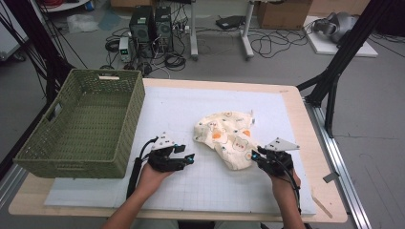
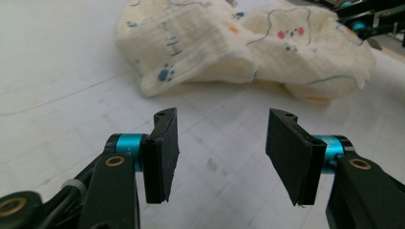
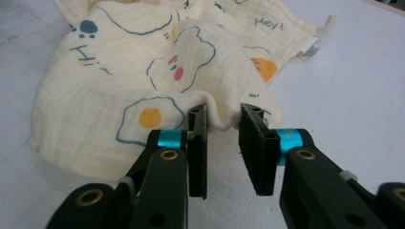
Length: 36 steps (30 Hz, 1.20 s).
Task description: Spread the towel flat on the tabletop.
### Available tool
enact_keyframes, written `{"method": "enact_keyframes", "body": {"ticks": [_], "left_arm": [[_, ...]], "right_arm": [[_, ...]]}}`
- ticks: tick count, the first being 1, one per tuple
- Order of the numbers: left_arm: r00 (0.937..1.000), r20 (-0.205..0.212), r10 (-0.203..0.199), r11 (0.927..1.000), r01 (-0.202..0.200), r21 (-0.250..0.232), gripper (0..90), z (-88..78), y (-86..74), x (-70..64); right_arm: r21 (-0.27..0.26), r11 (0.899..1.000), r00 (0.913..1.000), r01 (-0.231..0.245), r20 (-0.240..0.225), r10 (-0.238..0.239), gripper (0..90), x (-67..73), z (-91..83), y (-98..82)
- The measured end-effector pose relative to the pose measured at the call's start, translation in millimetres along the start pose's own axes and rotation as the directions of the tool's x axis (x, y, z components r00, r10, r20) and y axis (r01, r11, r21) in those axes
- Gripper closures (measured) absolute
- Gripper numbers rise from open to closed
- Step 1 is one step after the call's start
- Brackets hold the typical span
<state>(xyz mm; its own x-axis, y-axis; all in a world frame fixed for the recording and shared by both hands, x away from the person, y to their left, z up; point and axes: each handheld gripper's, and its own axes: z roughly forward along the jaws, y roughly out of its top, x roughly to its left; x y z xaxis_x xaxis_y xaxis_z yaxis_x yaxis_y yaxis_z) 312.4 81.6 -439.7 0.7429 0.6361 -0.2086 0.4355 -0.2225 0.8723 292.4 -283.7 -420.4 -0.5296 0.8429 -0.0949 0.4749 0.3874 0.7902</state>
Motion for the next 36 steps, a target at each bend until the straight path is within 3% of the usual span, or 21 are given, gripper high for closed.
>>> {"method": "enact_keyframes", "body": {"ticks": [2,4,8,10,13,15,17,19,20,25,29,31,33,34,36], "left_arm": [[0.9999,0.007,0.008,0.9996,-0.008,0.026,43.9,12.2,6.6,-4.0],[0.9999,0.007,0.011,0.9998,-0.011,0.018,42.5,24.2,13.9,-7.6],[0.9987,-0.047,0.018,0.9995,-0.017,0.025,36.6,50.1,29.1,-10.8],[0.9928,-0.116,0.030,0.9989,-0.026,0.038,28.5,64.5,36.3,-12.7],[0.9867,-0.159,0.032,0.9974,-0.021,0.069,29.8,77.0,40.0,-11.5],[0.9884,-0.151,0.017,0.9965,-0.005,0.083,42.0,80.1,40.5,-9.3],[0.9900,-0.140,0.014,0.9967,-0.003,0.081,60.4,79.3,40.2,-8.2],[0.9899,-0.136,0.042,0.9950,-0.030,0.095,79.8,77.2,40.3,-7.5],[0.9895,-0.134,0.055,0.9937,-0.041,0.104,82.9,74.9,40.8,-6.8],[0.9948,-0.095,0.036,0.9968,-0.029,0.074,83.8,59.8,44.5,-2.1],[0.9952,-0.088,0.043,0.9965,-0.036,0.075,83.9,42.0,44.9,4.3],[0.9957,-0.088,0.030,0.9976,-0.025,0.065,83.9,32.1,44.0,8.5],[0.9971,-0.076,0.008,0.9985,-0.004,0.054,83.9,22.8,42.4,13.9],[0.9973,-0.073,0.005,0.9985,-0.001,0.054,83.9,18.3,41.5,16.4],[0.9972,-0.075,-0.004,0.9987,0.008,0.051,83.8,10.0,39.2,21.0]], "right_arm": [[-0.004,1.000,1.0000,-0.009,0.004,0.009,67.2,-0.7,-0.1,-0.2],[-0.007,1.000,0.9998,-0.018,0.005,0.018,65.6,-1.4,-0.8,-0.1],[-0.021,0.999,0.9996,-0.028,0.009,0.028,63.5,-2.3,-2.0,-0.1],[-0.021,0.999,0.9995,-0.032,0.006,0.032,62.8,-3.0,-2.0,-0.7],[-0.015,0.999,0.9994,-0.033,-0.001,0.033,61.9,-3.4,-1.6,-1.8],[-0.014,0.999,0.9994,-0.034,-0.006,0.034,61.0,-3.3,-0.9,-2.4],[-0.013,0.999,0.9992,-0.037,-0.011,0.037,59.8,-2.8,-1.1,-2.8],[-0.019,0.999,0.9990,-0.040,-0.020,0.039,59.4,-3.0,-1.7,-3.3],[-0.021,0.999,0.9988,-0.042,-0.025,0.041,59.4,-3.0,-1.9,-3.3],[-0.026,0.999,0.9977,-0.034,-0.060,0.032,57.1,-0.5,0.0,-2.8],[0.009,0.999,0.9934,-0.037,-0.109,0.037,46.9,11.0,12.0,-1.8],[0.031,0.999,0.9917,-0.011,-0.128,0.015,44.7,18.6,19.4,0.1],[0.060,0.998,0.9896,0.015,-0.144,-0.006,45.4,25.5,27.4,1.0],[0.098,0.994,0.9882,0.047,-0.150,-0.032,51.0,30.6,35.1,0.8],[0.093,0.995,0.9870,0.041,-0.159,-0.026,55.9,32.0,36.5,0.8]]}}
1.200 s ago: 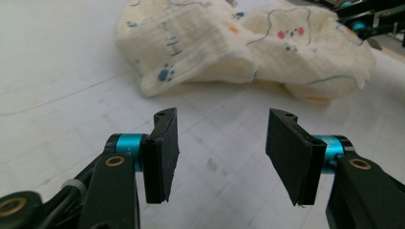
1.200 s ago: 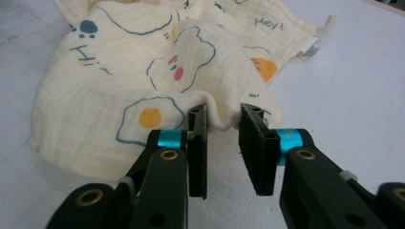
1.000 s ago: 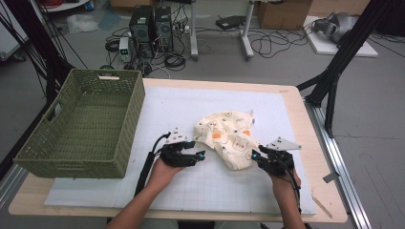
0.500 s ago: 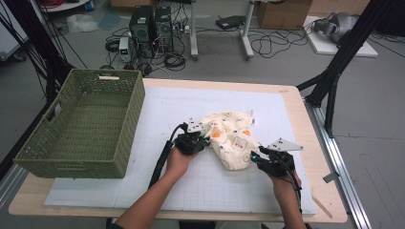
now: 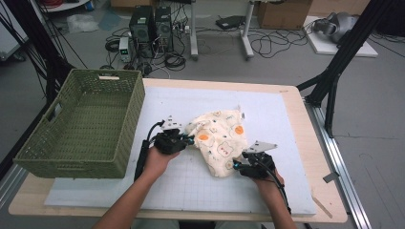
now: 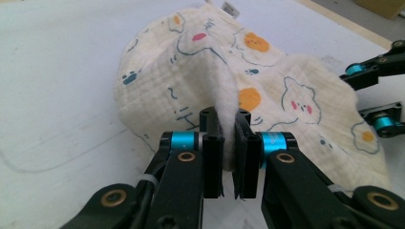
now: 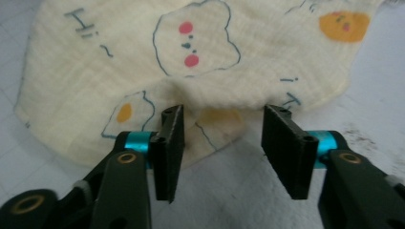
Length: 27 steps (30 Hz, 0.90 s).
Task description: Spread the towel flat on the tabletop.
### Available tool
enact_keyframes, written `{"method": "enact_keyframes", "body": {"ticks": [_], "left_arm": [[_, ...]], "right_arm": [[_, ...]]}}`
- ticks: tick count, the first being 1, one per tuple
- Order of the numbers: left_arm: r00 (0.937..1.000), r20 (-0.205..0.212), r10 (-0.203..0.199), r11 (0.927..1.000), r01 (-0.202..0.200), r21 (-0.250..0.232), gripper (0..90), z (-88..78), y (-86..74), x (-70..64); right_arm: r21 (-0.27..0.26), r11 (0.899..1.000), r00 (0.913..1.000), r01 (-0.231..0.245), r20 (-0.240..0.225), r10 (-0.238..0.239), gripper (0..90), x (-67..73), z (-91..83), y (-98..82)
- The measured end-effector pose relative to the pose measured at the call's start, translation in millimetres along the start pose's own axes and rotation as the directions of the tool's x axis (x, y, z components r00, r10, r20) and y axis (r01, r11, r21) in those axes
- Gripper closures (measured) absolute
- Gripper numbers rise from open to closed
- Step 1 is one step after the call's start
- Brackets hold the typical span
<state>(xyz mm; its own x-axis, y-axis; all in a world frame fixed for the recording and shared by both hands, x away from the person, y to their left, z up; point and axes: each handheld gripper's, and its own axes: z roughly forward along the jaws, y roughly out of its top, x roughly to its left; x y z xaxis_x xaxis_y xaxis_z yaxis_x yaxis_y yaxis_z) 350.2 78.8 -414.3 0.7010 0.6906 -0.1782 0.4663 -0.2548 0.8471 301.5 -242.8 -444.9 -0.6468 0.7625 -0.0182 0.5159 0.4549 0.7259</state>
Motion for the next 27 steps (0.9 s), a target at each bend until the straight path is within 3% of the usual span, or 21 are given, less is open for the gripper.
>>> {"method": "enact_keyframes", "body": {"ticks": [2,3,4,8,12,13,16,19,22,25,27], "left_arm": [[0.9999,-0.003,-0.015,0.9999,0.015,-0.006,83.8,-7.8,-3.0,6.3],[0.9996,-0.008,-0.028,0.9996,0.028,-0.012,83.7,-11.5,-4.4,9.2],[0.9992,-0.015,-0.036,0.9992,0.036,-0.015,83.7,-15.2,-5.5,12.4],[0.9974,-0.028,-0.066,0.9973,0.065,-0.034,83.2,-25.3,-8.7,21.2],[0.9971,-0.032,-0.070,0.9969,0.068,-0.038,83.2,-28.8,-9.3,24.1],[0.9971,-0.030,-0.070,0.9970,0.069,-0.037,83.2,-28.7,-9.4,24.0],[0.9980,-0.029,-0.056,0.9981,0.055,-0.028,83.2,-27.3,-9.9,22.6],[0.9981,-0.035,-0.052,0.9984,0.051,-0.026,83.2,-26.2,-10.7,22.0],[0.9980,-0.036,-0.053,0.9983,0.052,-0.025,83.2,-26.7,-11.8,22.5],[0.9980,-0.034,-0.054,0.9982,0.053,-0.028,83.1,-28.1,-13.1,23.2],[0.9979,-0.034,-0.055,0.9980,0.054,-0.031,82.9,-29.1,-13.8,24.0]], "right_arm": [[0.006,1.000,0.9997,0.004,-0.025,-0.004,65.8,0.4,0.3,1.1],[0.006,1.000,0.9983,0.018,-0.055,-0.018,77.3,1.5,0.4,1.3],[0.009,1.000,0.9978,0.025,-0.062,-0.024,81.2,2.6,0.3,1.8],[0.017,0.999,0.9968,0.045,-0.067,-0.043,84.2,4.7,0.3,3.2],[0.016,0.999,0.9972,0.050,-0.056,-0.049,84.3,4.6,-0.8,3.4],[0.010,0.999,0.9977,0.047,-0.049,-0.047,82.9,4.4,-2.1,3.7],[-0.066,0.998,0.9999,-0.010,-0.011,0.009,56.9,0.8,-8.1,6.2],[-0.128,0.989,0.9972,-0.074,-0.002,0.074,38.8,-0.1,-5.2,10.2],[-0.098,0.993,0.9972,-0.072,-0.029,0.069,38.4,2.9,4.7,11.6],[-0.024,1.000,0.9988,-0.007,-0.048,0.006,46.9,10.7,20.2,12.9],[-0.039,0.999,0.9975,0.007,-0.070,-0.010,65.8,10.9,20.6,13.6]]}}
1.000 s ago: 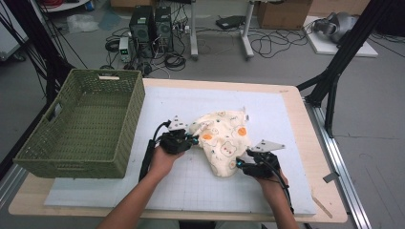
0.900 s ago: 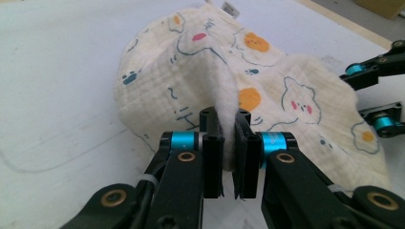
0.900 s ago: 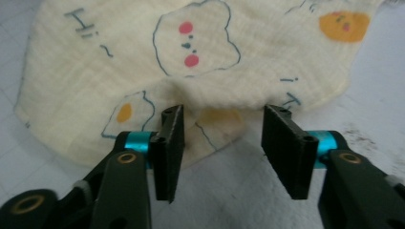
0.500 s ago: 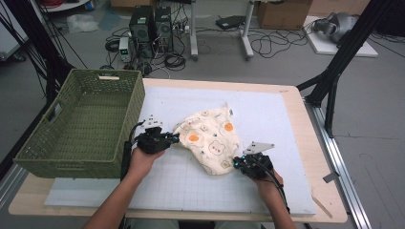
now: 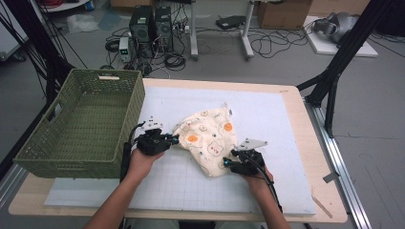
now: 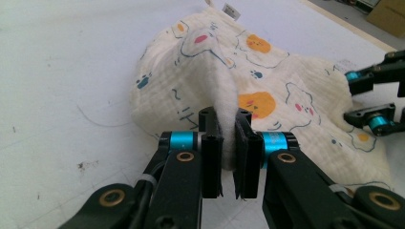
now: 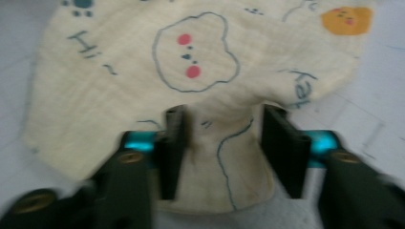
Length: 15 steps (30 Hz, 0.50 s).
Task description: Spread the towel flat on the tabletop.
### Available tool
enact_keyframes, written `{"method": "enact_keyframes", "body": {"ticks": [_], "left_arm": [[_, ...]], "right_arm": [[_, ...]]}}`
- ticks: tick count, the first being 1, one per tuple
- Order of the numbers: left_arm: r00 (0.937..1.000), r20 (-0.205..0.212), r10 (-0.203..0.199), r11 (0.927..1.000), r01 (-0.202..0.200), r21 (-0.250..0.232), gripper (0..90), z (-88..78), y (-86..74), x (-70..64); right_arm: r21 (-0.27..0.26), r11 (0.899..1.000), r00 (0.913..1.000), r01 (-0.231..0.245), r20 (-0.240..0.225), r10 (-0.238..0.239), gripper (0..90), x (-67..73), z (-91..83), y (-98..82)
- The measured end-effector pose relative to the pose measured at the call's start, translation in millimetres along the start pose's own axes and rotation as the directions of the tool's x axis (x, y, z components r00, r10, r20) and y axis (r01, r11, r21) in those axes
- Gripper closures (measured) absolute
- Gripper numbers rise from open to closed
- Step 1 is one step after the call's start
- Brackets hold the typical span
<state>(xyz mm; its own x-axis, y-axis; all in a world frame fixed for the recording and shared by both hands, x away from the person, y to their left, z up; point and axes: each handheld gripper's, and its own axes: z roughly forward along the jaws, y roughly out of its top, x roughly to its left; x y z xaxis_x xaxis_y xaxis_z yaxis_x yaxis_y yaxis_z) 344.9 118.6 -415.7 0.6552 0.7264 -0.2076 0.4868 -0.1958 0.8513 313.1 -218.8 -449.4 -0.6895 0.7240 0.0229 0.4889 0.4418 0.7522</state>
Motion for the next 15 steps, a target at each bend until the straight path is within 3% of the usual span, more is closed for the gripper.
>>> {"method": "enact_keyframes", "body": {"ticks": [1,3,5,10,15], "left_arm": [[1.0000,0.002,-0.003,1.0000,0.003,-0.001,82.9,-0.5,-0.3,0.5],[1.0000,0.002,-0.003,1.0000,0.003,-0.002,82.9,-2.1,-0.9,1.7],[1.0000,0.000,-0.008,0.9999,0.008,-0.009,82.7,-4.2,-1.1,3.0],[0.9998,-0.004,-0.020,0.9997,0.020,-0.017,82.3,-9.8,-1.2,7.8],[0.9997,-0.004,-0.025,0.9996,0.025,-0.016,81.5,-11.8,-1.5,9.2]], "right_arm": [[0.005,1.000,0.9997,0.010,-0.020,-0.010,76.1,0.1,-1.2,0.2],[0.011,0.999,0.9986,0.036,-0.038,-0.035,84.4,2.2,-1.8,0.7],[0.027,0.998,0.9977,0.064,-0.026,-0.063,85.4,5.2,-3.1,2.2],[0.065,0.996,0.9978,0.065,-0.015,-0.064,85.9,-0.8,-14.1,-1.6],[0.070,0.997,0.9988,0.032,0.035,-0.034,86.0,-13.6,-30.6,-9.4]]}}
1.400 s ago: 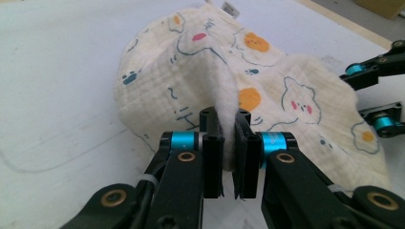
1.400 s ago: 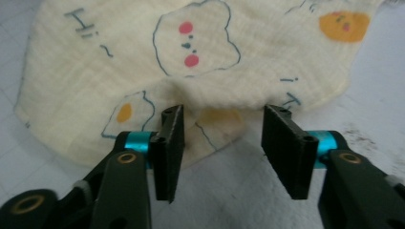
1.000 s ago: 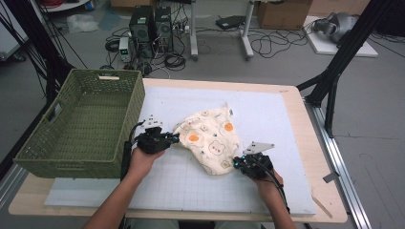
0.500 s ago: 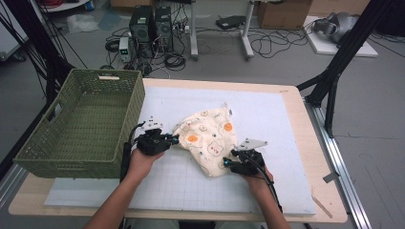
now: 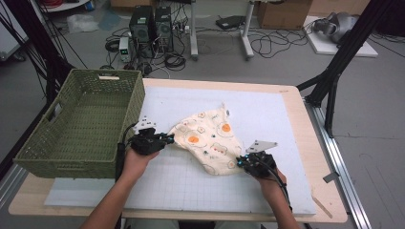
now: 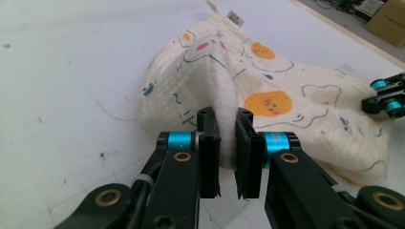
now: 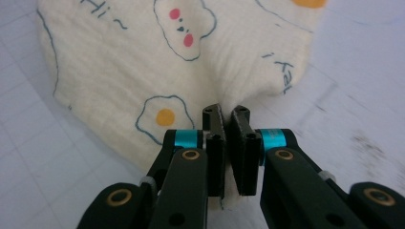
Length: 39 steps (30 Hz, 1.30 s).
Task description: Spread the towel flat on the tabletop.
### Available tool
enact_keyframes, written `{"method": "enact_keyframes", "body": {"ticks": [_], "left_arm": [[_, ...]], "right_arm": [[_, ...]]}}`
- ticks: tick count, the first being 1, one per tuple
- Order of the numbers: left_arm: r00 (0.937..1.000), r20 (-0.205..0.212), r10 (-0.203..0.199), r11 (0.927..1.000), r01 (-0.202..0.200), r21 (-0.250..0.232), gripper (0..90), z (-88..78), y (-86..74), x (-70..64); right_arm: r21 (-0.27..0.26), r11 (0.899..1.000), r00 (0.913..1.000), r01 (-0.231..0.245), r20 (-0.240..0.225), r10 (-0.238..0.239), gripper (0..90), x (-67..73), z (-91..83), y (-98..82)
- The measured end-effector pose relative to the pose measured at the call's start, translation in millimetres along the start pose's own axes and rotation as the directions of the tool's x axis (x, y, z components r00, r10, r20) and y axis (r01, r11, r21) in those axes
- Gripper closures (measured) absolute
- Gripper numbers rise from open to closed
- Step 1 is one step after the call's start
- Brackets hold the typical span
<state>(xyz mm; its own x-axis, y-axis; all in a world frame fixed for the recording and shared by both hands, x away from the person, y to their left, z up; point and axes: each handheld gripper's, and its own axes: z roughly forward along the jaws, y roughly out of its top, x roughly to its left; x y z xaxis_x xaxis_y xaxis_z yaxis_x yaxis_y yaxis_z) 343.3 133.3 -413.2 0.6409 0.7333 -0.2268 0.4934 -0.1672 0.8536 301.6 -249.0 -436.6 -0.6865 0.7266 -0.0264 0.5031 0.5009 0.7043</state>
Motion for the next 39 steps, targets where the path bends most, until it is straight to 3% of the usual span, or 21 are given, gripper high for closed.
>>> {"method": "enact_keyframes", "body": {"ticks": [6,10,14,16,18,21,23,26,29,34,39], "left_arm": [[0.9999,-0.015,-0.001,1.0000,0.001,-0.001,81.6,-1.3,0.0,1.0],[0.9968,-0.079,-0.016,0.9997,0.017,0.017,83.4,-0.1,-0.2,1.6],[0.9939,-0.103,-0.040,0.9985,0.044,0.033,82.0,6.4,-0.7,1.5],[0.9908,-0.119,-0.065,0.9967,0.070,0.041,72.4,10.0,-1.2,2.5],[0.9863,-0.138,-0.090,0.9945,0.097,0.041,56.3,11.1,-1.7,4.1],[0.9858,-0.148,-0.080,0.9963,0.084,0.019,45.6,7.3,-0.8,6.0],[0.9866,-0.152,-0.059,0.9982,0.059,-0.007,43.8,3.7,0.3,5.7],[0.9882,-0.148,-0.039,0.9988,0.035,-0.034,41.8,-0.6,2.0,4.8],[0.9885,-0.149,-0.029,0.9982,0.020,-0.057,41.5,-3.7,3.3,3.0],[0.9889,-0.145,-0.032,0.9973,0.022,-0.070,41.5,-4.8,3.9,2.7],[0.9887,-0.147,-0.028,0.9972,0.017,-0.073,41.7,-4.8,3.8,3.5]], "right_arm": [[0.031,0.999,0.9970,-0.038,0.069,0.036,85.9,-13.9,-21.0,-13.9],[0.073,0.996,0.9926,-0.056,0.112,0.048,85.9,-19.7,-34.2,-30.3],[0.074,0.995,0.9936,-0.067,0.096,0.060,85.4,-19.1,-42.2,-38.9],[0.060,0.997,0.9954,-0.052,0.083,0.047,81.2,-16.1,-42.6,-37.3],[0.019,0.999,0.9940,-0.049,0.099,0.047,65.1,-15.0,-43.3,-32.8],[-0.072,0.994,0.9885,-0.078,0.124,0.086,55.2,-20.1,-45.5,-23.5],[-0.100,0.992,0.9863,-0.082,0.135,0.095,52.7,-25.5,-44.4,-15.8],[-0.133,0.986,0.9831,-0.095,0.143,0.114,49.4,-34.9,-35.4,-2.3],[-0.125,0.986,0.9820,-0.111,0.139,0.128,47.0,-42.6,-19.8,11.1],[-0.069,0.992,0.9861,-0.108,0.120,0.115,39.5,-49.3,12.7,29.2],[-0.009,0.993,0.9895,-0.114,0.088,0.115,40.4,-50.8,44.9,37.5]]}}
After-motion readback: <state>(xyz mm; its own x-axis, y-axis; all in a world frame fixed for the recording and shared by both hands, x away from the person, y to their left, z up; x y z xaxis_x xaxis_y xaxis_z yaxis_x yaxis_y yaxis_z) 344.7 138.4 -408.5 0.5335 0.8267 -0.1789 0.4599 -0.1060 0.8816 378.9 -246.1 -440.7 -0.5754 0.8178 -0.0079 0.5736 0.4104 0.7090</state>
